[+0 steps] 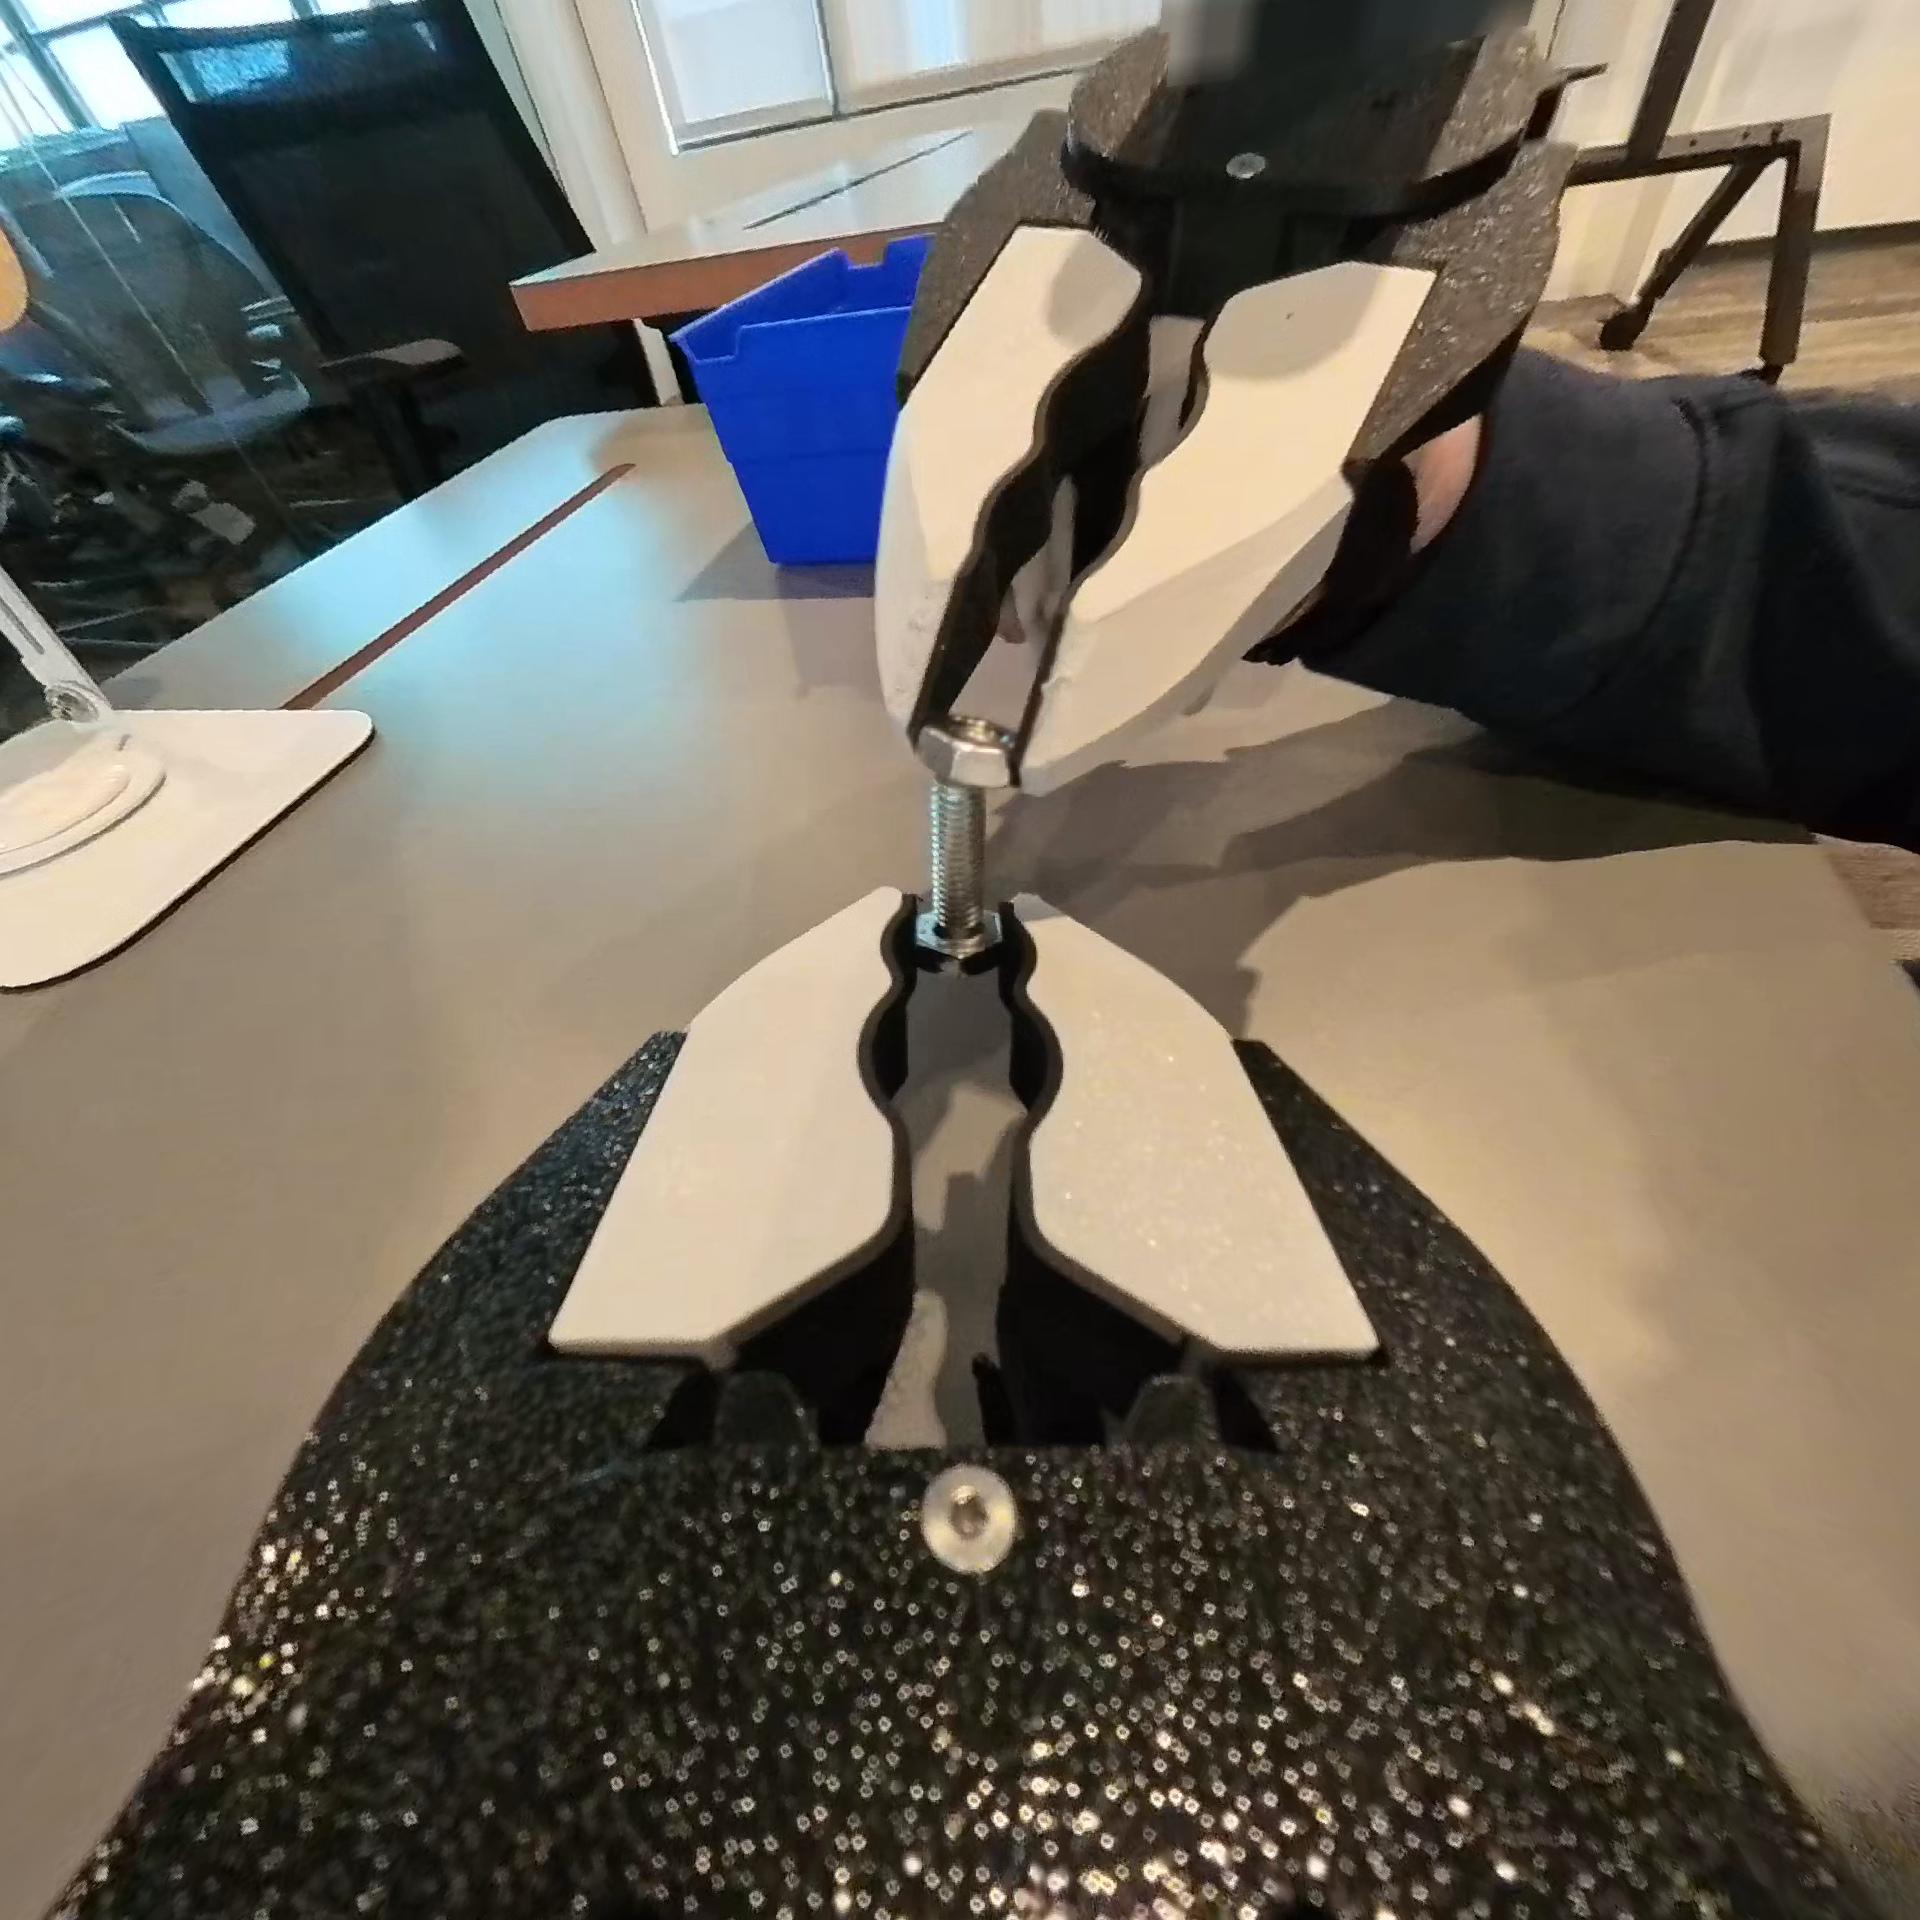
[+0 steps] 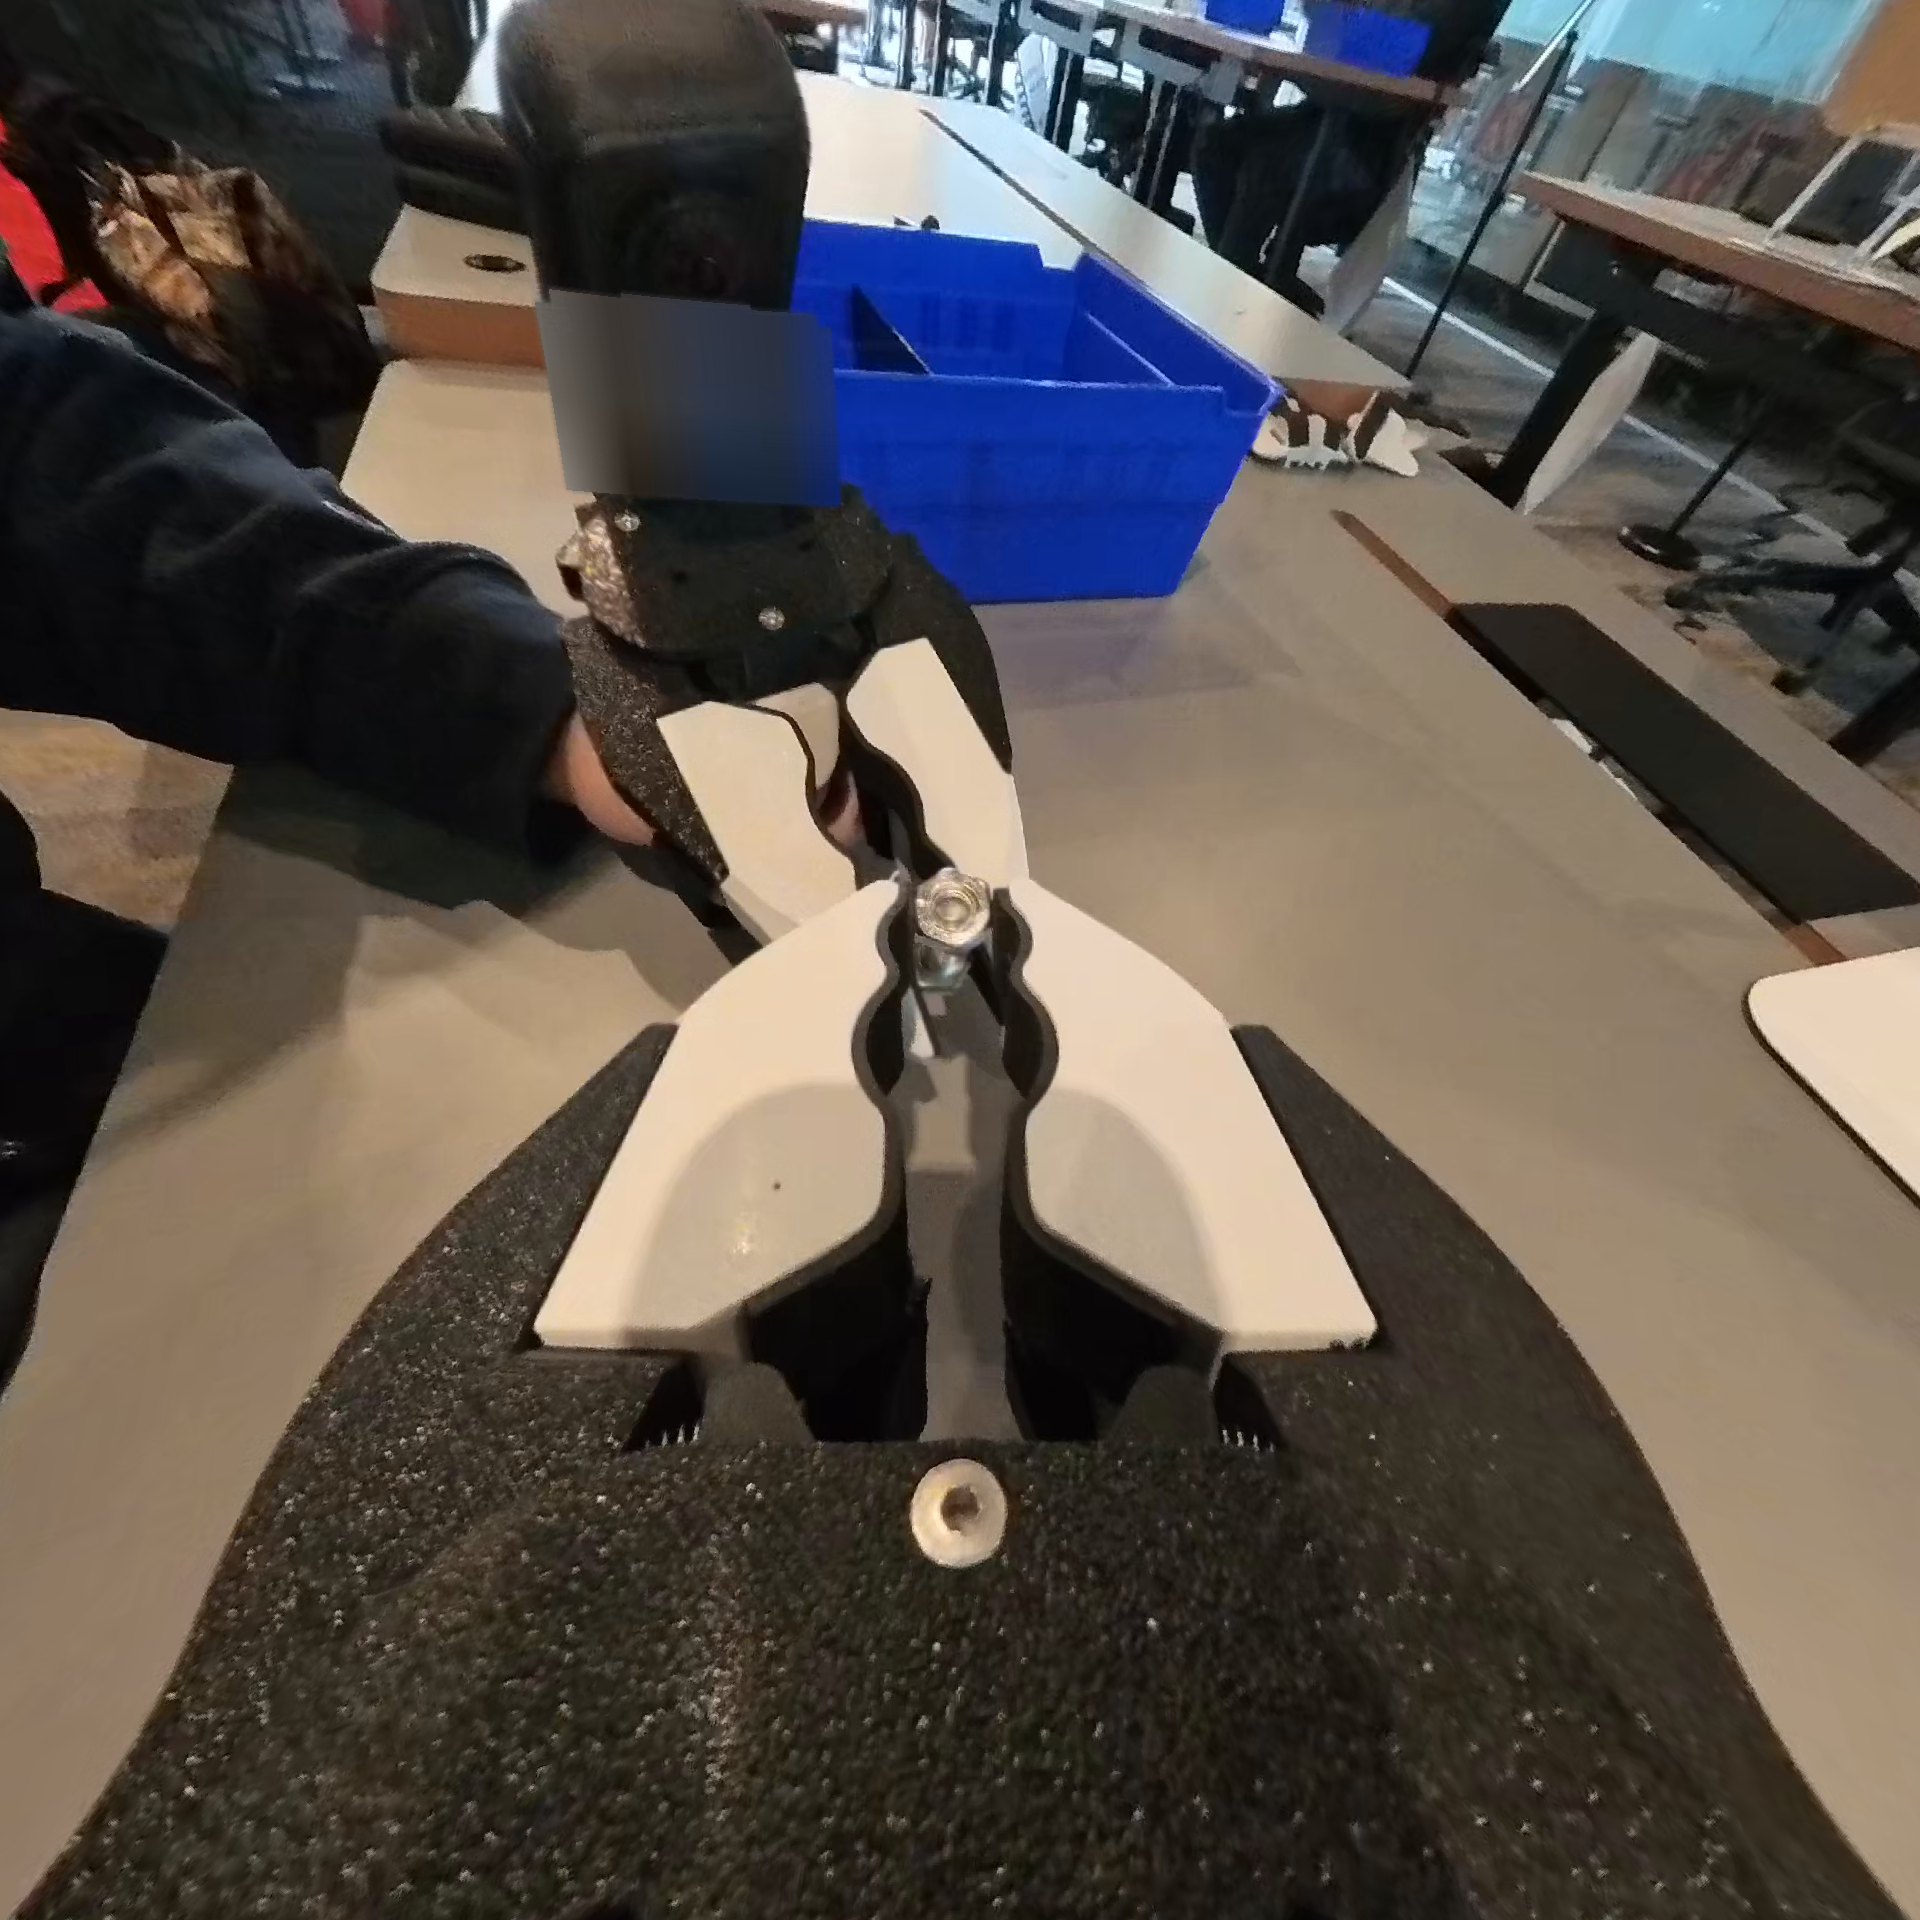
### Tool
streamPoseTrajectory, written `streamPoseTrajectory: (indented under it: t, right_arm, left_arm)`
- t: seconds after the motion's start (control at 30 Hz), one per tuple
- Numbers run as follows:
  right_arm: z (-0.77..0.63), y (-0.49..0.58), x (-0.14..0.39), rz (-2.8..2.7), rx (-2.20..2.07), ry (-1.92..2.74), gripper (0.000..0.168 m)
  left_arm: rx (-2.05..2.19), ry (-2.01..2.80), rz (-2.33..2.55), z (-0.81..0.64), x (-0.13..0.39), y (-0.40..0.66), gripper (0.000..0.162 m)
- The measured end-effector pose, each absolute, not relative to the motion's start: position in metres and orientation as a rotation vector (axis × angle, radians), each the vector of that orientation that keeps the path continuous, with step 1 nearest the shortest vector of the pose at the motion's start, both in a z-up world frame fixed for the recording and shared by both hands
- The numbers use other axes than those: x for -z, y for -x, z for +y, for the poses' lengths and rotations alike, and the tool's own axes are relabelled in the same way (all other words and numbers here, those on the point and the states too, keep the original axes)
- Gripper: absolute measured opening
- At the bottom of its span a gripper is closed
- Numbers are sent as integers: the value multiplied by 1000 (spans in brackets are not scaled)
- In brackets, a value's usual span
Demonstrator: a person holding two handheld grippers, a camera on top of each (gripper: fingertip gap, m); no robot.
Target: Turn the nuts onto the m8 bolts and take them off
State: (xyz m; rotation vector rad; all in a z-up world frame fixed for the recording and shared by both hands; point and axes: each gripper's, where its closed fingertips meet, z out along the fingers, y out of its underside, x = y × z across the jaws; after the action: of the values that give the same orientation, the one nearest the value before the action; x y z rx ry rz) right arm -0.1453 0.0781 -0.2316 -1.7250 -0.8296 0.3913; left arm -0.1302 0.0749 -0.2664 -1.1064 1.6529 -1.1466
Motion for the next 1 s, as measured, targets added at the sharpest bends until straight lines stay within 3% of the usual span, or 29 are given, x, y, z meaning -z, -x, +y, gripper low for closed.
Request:
streamPoseTrajectory:
  t: [1.0]
  right_arm:
    - [72,145,241,-832,-446,1827,14]
  left_arm:
    - [1107,1093,1738,68,276,127,14]
